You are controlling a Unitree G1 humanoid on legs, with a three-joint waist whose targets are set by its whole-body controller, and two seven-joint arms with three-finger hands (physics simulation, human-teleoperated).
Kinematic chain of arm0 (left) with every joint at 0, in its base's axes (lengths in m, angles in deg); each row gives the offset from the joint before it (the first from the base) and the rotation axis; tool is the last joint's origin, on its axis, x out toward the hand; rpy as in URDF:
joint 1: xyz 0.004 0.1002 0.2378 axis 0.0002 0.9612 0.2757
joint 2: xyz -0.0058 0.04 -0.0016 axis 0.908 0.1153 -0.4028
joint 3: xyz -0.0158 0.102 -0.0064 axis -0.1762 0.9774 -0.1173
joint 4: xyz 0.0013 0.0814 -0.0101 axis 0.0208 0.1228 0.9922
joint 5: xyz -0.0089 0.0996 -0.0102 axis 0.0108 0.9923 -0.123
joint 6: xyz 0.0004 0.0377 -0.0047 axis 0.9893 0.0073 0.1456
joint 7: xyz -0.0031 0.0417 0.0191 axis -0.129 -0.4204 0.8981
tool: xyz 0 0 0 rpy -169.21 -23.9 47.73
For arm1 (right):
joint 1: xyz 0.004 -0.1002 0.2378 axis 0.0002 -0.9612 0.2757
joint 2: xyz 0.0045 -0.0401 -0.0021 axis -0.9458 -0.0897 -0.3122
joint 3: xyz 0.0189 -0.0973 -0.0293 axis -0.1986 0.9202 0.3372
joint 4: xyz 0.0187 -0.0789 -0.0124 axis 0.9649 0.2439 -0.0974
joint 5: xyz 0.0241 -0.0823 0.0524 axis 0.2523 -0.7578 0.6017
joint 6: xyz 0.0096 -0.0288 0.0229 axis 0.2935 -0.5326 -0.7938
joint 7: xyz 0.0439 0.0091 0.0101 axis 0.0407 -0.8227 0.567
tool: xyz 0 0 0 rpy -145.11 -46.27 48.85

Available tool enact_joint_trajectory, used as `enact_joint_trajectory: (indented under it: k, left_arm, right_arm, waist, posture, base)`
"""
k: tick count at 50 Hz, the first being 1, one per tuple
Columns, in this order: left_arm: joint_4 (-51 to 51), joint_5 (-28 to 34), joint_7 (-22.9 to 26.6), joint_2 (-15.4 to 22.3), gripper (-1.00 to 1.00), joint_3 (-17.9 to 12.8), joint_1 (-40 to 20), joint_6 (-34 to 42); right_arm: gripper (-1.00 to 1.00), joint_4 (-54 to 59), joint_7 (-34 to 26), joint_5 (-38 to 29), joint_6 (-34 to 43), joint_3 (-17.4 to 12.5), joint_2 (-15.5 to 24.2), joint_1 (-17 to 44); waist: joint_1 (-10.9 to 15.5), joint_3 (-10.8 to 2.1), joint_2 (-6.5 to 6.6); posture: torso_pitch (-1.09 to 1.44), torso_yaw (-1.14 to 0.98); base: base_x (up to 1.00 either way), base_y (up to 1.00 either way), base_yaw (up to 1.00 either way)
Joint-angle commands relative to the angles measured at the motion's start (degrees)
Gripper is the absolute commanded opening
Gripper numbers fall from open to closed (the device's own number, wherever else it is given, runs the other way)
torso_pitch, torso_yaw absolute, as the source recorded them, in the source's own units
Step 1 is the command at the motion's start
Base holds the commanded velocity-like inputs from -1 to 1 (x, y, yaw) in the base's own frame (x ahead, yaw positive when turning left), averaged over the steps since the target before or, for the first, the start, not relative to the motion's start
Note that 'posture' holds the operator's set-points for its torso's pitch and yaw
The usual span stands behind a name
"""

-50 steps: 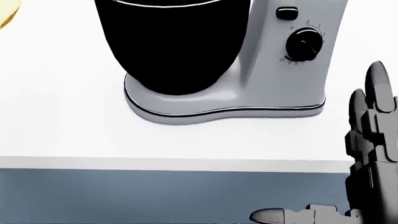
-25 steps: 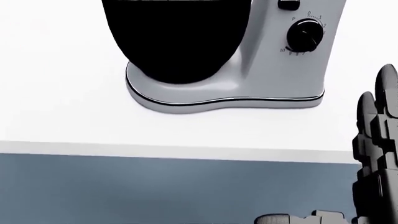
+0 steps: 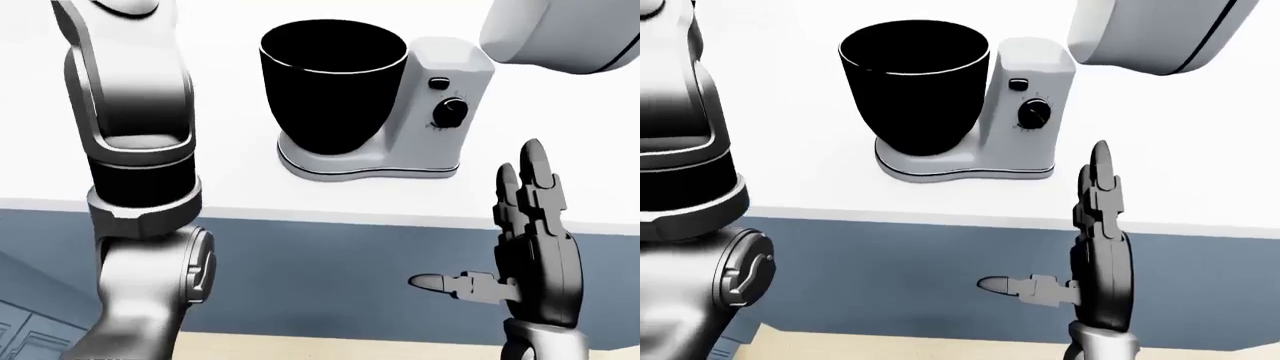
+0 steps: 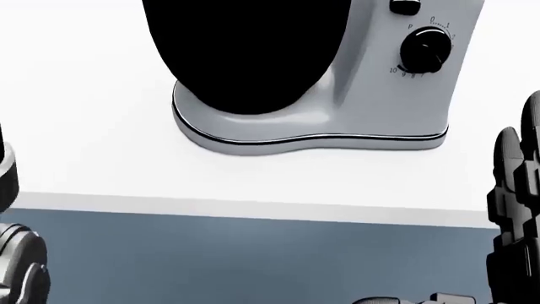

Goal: Place the cheese in the stand mixer bowl.

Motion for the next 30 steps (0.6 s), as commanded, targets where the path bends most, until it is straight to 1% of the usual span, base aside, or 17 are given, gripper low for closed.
enact_joint_trajectory:
  k: [1,8,13,17,22,30]
  left_arm:
    - [-0.7,0.9,-0.7,-0.4,-1.0,0.1,-2.0,-2.2]
    - [2.0,3.4,0.2,-4.5,-1.0,2.1,-5.0,-3.2]
    - [7.0,3.8,-0.7,-6.7,-1.0,2.4,-5.9,-6.6]
    - [9.0,4.5,-2.2,-8.4,-1.0,3.1,-4.8,-8.7]
    - [14.4,5.3,-4.8,-10.8,-1.0,3.8,-4.1,-12.7]
    - [18.4,6.3,-6.2,-11.8,-1.0,3.9,-3.0,-15.9]
  right_arm:
    - [1.0,-2.5,0.1,0.2,-2.0,-0.3,0.0,0.1]
    - [1.0,-2.8,-0.1,0.4,-2.3,-0.5,-0.2,-0.4]
    - [1.0,-2.9,-0.2,0.3,-2.1,-0.5,-0.2,-0.3]
    - [1.0,-2.9,-0.2,0.5,-2.3,-0.7,-0.3,-0.4]
    - [1.0,-3.4,-0.5,0.9,-2.8,-1.3,-0.4,-1.2]
    - [1.0,-4.3,-0.8,0.5,-2.6,-1.1,-0.8,-1.6]
  waist:
    - [0.0,-1.18,0.04]
    - [-0.1,-1.22,-0.14]
    - [-0.2,-1.12,-0.25]
    - [-0.2,-1.22,-0.23]
    - [-0.2,-1.35,-0.33]
    - [-0.4,-1.4,-0.29]
  posture:
    - [0.0,0.0]
    - [0.0,0.0]
    - [0.0,0.0]
    - [0.0,0.0]
    - [0.0,0.0]
    - [0.0,0.0]
  base:
    - [0.0,0.0,0.0]
    - [0.0,0.0,0.0]
    - [0.0,0.0,0.0]
    - [0.0,0.0,0.0]
    - [0.0,0.0,0.0]
    - [0.0,0.0,0.0]
